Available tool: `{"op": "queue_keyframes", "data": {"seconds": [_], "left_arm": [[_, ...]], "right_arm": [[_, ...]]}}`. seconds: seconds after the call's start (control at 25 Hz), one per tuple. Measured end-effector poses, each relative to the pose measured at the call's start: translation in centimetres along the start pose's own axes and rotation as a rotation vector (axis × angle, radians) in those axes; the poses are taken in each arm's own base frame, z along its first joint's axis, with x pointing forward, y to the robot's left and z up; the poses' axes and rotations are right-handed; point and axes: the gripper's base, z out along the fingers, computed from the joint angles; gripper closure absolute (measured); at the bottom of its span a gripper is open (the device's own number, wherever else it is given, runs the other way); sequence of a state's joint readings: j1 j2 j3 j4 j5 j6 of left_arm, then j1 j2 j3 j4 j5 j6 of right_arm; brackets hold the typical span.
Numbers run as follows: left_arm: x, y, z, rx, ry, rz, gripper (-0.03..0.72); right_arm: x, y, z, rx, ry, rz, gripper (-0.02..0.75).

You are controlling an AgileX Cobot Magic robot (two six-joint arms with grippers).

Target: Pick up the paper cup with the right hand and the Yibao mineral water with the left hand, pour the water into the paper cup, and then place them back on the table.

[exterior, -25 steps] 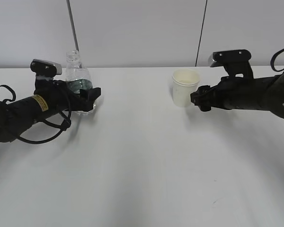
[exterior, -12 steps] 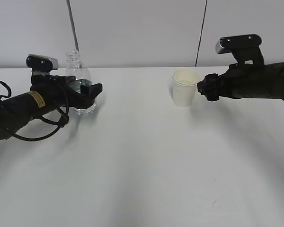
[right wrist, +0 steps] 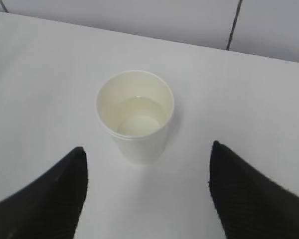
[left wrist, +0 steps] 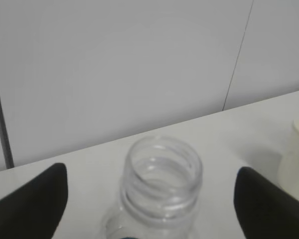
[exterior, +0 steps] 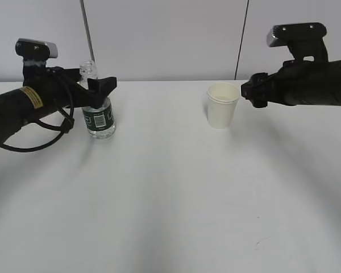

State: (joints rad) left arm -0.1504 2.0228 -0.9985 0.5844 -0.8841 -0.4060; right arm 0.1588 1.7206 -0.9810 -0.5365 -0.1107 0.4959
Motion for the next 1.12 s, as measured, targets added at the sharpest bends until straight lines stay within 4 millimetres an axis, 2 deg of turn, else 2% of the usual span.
{"op": "queue_keyframes", "data": {"seconds": [0.2, 0.48, 0.6, 0.76, 1.0, 1.12], "left_arm": [[-2.3, -0.2, -0.7, -0.011, -0.012, -0.004, 0.08], [-6.3, -0.8, -2.2, -0.036, -0.038, 0.01, 0.094], [-8.1, -0.9, -3.2, -0.067, -0.035, -0.002, 0.095], [-10.3, -1.0, -4.8, -0.142, -0.004, -0.035, 0.102], [-13.4, -0.9, -7.2, -0.279, 0.051, -0.059, 0.144], [-14.5, -0.3, -8.0, -0.393, 0.134, -0.081, 0.167]], "right_arm": [[-1.2, 1.3, -1.3, -0.027, -0.042, -0.026, 0.146], [-2.6, 1.4, -3.0, -0.018, -0.088, -0.03, 0.146], [-3.9, 1.2, -3.2, 0.0, -0.104, -0.03, 0.146], [-6.1, 0.6, -3.6, 0.057, -0.099, -0.027, 0.146], [-8.0, -0.2, -4.4, 0.145, -0.045, -0.007, 0.148], [-8.7, -0.4, -4.7, 0.169, -0.03, 0.014, 0.149]]}}
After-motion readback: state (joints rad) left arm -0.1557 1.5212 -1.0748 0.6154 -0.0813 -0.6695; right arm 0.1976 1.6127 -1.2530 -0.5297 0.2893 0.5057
